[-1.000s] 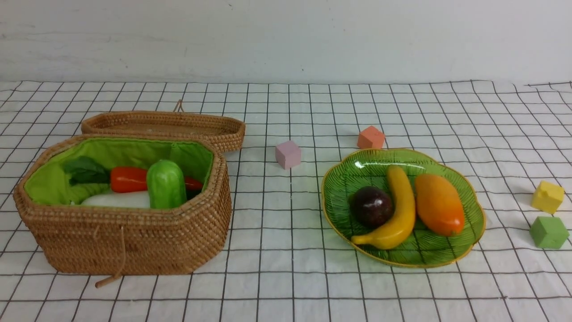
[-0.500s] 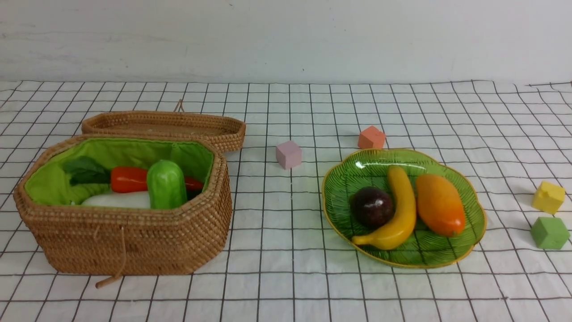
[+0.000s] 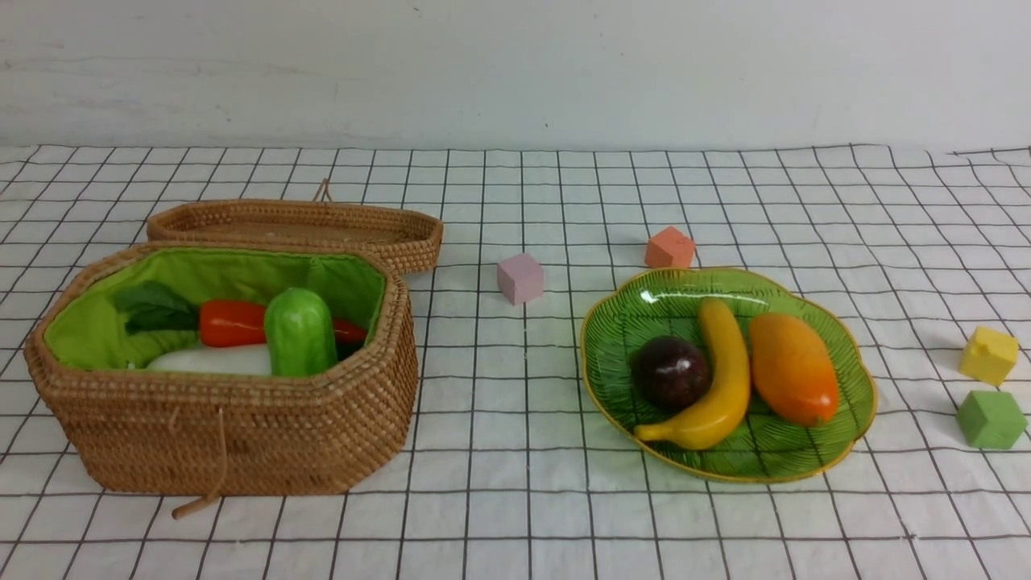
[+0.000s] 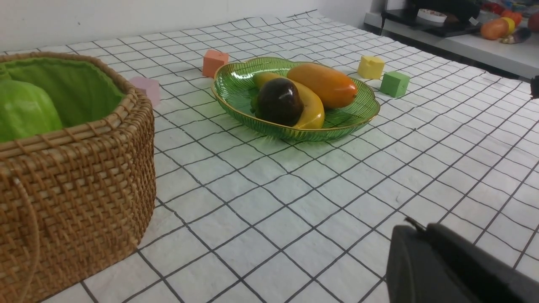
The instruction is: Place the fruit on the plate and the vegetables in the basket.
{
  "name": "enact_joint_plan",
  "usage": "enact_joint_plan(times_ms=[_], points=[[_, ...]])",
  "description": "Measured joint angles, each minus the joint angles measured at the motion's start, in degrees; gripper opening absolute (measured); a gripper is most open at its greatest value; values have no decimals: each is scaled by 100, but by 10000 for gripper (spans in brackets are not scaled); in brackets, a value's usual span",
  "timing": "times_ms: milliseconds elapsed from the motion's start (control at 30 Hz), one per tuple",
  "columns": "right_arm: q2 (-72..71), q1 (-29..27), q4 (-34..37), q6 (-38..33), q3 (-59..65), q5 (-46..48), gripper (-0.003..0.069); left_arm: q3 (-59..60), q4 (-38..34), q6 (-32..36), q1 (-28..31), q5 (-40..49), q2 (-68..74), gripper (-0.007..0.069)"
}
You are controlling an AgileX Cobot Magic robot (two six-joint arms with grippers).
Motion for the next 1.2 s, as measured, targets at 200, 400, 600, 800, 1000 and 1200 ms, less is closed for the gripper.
enact_joint_plan(times_ms=[200, 400, 600, 800, 1000, 1200], points=[[0, 0, 0, 0, 0, 2, 4, 0, -120, 0, 847, -122, 0, 0], [0, 0, 5, 15, 0, 2, 8, 175, -746, 235, 2789, -442, 0, -13], [0, 0, 5, 15, 0, 2, 13, 592, -1293, 403, 4020, 253, 0, -13], [0, 0, 5, 15, 0, 2, 18, 620, -1479, 405, 4183, 454, 0, -13], [0, 0, 5, 15, 0, 2, 25, 620, -1496, 405, 4195, 448, 0, -13], [0, 0, 5, 15, 0, 2, 31, 620, -1496, 410, 4195, 446, 0, -13]])
